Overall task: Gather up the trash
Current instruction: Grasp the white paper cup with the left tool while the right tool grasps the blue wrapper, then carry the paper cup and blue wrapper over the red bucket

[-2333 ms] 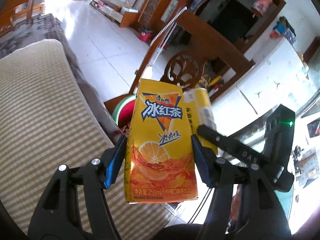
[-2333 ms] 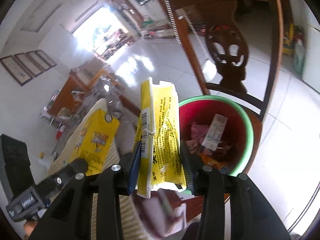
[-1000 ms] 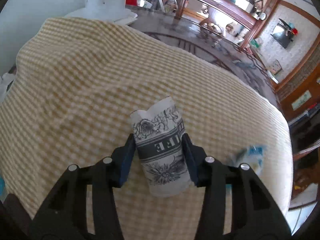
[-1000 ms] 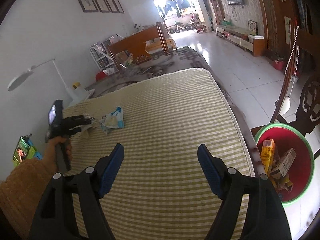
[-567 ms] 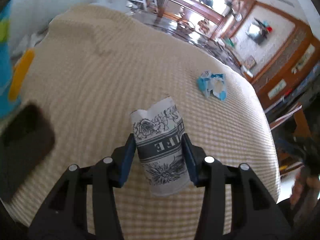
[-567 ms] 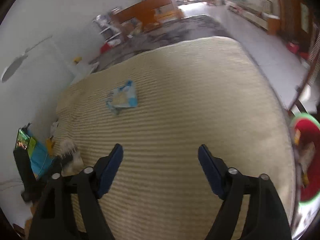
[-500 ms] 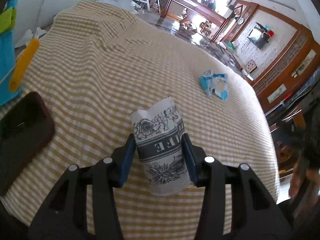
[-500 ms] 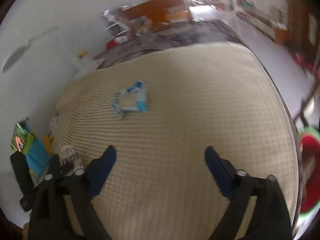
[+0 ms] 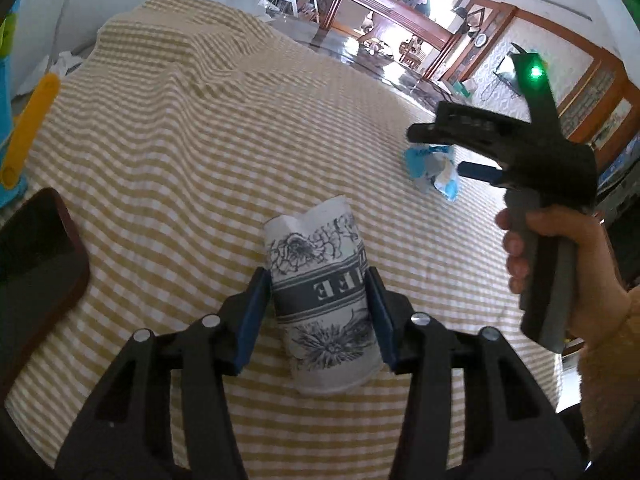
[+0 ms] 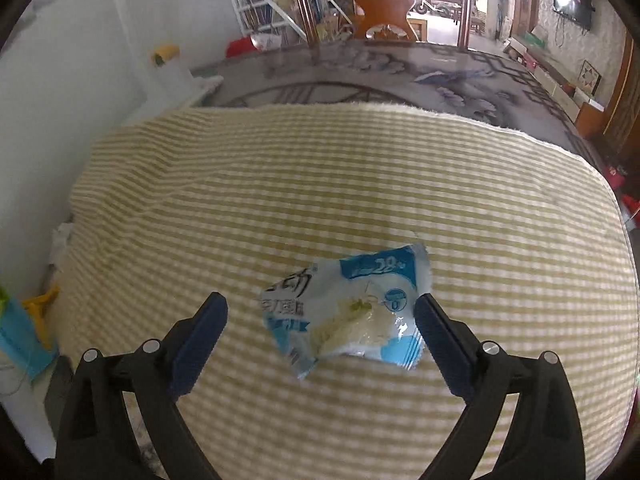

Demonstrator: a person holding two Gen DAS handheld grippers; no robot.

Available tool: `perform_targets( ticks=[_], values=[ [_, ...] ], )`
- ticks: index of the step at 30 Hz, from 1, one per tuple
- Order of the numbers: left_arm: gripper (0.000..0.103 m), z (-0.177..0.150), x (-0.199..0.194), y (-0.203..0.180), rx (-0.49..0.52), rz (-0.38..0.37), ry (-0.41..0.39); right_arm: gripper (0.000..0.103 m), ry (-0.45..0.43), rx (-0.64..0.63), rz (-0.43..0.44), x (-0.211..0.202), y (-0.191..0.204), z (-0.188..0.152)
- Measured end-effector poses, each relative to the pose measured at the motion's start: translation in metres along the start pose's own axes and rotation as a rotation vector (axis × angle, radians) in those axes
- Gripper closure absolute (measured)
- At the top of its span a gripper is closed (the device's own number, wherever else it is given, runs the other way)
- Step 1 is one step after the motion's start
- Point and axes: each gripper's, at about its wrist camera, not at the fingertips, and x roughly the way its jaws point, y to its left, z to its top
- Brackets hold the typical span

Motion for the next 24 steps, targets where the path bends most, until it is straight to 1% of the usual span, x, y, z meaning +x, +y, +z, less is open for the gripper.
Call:
perform_targets(
  ticks=[1,2,3,4,6,8,10,14,17,20,24],
  values=[
    [0.057,0.000,0.000,0.000,-0.003,-0.001,0.001,0.027,0.008,-0.004,-0.011,0.002,0.001,0.000],
    [0.057,0.000,0.000,0.001,-0.008,-0.002,0.002,0.029,0.005,-0.007,-0.021,0.003,0.002,-0.001],
    [0.057,0.000,0.000,0.001,-0.013,-0.004,0.002,0.035,-0.005,-0.012,-0.019,0.002,0.002,-0.002],
    [0.057,0.001,0.001,0.002,-0.020,-0.006,0.002,0.054,-0.005,-0.013,-0.008,0.002,0.003,-0.002],
    [0.055,0.001,0.002,0.003,-0.032,-0.013,0.012,0.064,-0.005,-0.008,-0.006,-0.001,0.002,-0.003],
    [0.054,0.000,0.002,0.002,-0.035,-0.016,0.014,0.078,-0.005,-0.006,0.012,-0.006,-0.001,-0.006],
    [0.053,0.000,0.003,0.002,-0.029,-0.014,0.014,0.080,-0.006,0.010,0.043,-0.015,-0.002,-0.011],
    [0.050,0.000,0.005,-0.001,-0.017,-0.010,0.011,0.081,-0.026,0.041,0.107,-0.043,-0.011,-0.029],
    [0.048,-0.002,0.007,-0.007,0.005,0.006,0.008,0.081,-0.047,0.040,0.159,-0.072,-0.018,-0.056],
    [0.046,-0.003,0.008,-0.011,0.026,0.019,0.003,0.081,-0.051,0.001,0.168,-0.096,-0.020,-0.084],
    [0.046,-0.003,0.009,-0.011,0.045,0.030,-0.002,0.081,-0.062,-0.023,0.172,-0.124,-0.026,-0.115]
  ],
)
